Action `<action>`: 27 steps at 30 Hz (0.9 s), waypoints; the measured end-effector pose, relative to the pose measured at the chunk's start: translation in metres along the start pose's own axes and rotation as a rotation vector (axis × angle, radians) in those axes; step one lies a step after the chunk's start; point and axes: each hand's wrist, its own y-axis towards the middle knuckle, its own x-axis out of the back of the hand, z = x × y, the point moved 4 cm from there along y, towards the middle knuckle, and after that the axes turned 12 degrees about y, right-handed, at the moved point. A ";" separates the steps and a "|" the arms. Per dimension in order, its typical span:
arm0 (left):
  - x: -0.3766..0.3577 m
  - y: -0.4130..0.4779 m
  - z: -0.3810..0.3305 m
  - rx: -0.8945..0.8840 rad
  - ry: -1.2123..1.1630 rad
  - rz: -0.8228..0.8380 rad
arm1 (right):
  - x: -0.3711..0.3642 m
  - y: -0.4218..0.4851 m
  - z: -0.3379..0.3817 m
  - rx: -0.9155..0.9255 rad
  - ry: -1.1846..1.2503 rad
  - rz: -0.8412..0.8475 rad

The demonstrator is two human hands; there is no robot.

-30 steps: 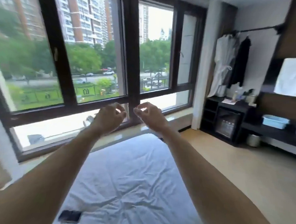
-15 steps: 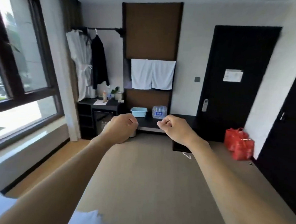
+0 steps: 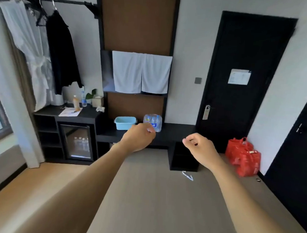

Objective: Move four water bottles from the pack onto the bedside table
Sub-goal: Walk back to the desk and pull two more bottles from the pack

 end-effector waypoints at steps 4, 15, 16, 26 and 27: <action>-0.007 0.135 0.044 0.022 0.001 0.040 | -0.031 0.122 -0.002 -0.049 0.010 0.005; -0.086 0.491 0.140 0.060 -0.055 0.051 | -0.120 0.506 -0.087 -0.051 -0.012 0.085; -0.089 0.524 0.149 0.084 -0.065 0.051 | -0.125 0.544 -0.094 -0.059 -0.018 0.105; -0.140 0.821 0.217 0.161 -0.097 0.084 | -0.207 0.858 -0.152 -0.069 0.011 0.175; -0.152 0.849 0.227 0.160 -0.098 0.099 | -0.219 0.884 -0.162 -0.070 0.017 0.163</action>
